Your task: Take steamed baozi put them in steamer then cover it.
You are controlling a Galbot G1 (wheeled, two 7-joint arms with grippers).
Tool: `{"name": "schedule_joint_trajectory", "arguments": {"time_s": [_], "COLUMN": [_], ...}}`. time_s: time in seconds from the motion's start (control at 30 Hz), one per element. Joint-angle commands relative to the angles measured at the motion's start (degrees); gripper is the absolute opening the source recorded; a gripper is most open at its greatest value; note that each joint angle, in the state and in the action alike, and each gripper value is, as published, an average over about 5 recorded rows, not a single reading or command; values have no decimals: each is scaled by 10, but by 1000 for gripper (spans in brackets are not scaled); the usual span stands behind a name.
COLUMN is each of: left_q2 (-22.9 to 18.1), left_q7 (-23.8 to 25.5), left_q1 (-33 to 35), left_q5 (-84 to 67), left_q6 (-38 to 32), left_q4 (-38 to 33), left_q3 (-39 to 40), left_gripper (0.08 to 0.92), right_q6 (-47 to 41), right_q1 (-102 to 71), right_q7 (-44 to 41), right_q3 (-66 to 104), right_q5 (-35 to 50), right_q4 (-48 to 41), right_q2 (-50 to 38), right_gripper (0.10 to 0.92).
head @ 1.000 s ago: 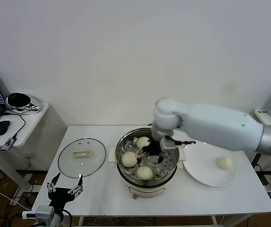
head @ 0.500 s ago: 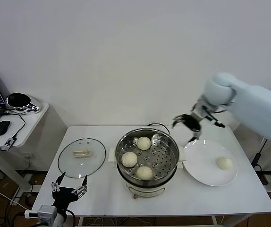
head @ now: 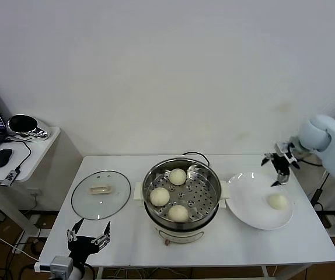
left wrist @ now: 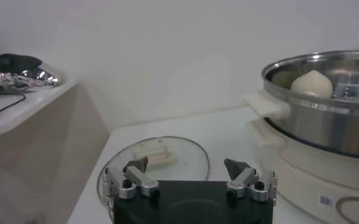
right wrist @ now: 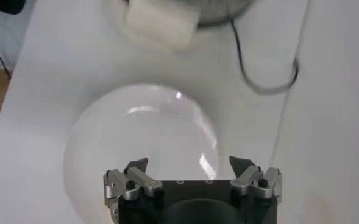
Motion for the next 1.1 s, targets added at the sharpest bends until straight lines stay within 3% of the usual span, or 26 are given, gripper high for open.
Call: {"name": "schedule_joint_trajectory", "arguments": {"time_s": [0.03, 0.43, 1.1], "left_q2": [2, 5, 5], "left_q7": [1, 1, 1], "left_q1": [5, 7, 10], "left_q5": [1, -2, -2], "left_q6": [-1, 0, -1], "left_q4": [4, 1, 7], "left_q3": [3, -5, -3], "left_gripper": [823, 823, 823], "right_q6": [50, 58, 59], "right_q1": [-117, -144, -136], "right_q7": [14, 29, 65], "right_q3": [110, 123, 127], "right_q5": [-121, -177, -182], "right_q4": [-130, -153, -192], "right_q2": [43, 78, 105], "right_gripper": [823, 823, 823]}}
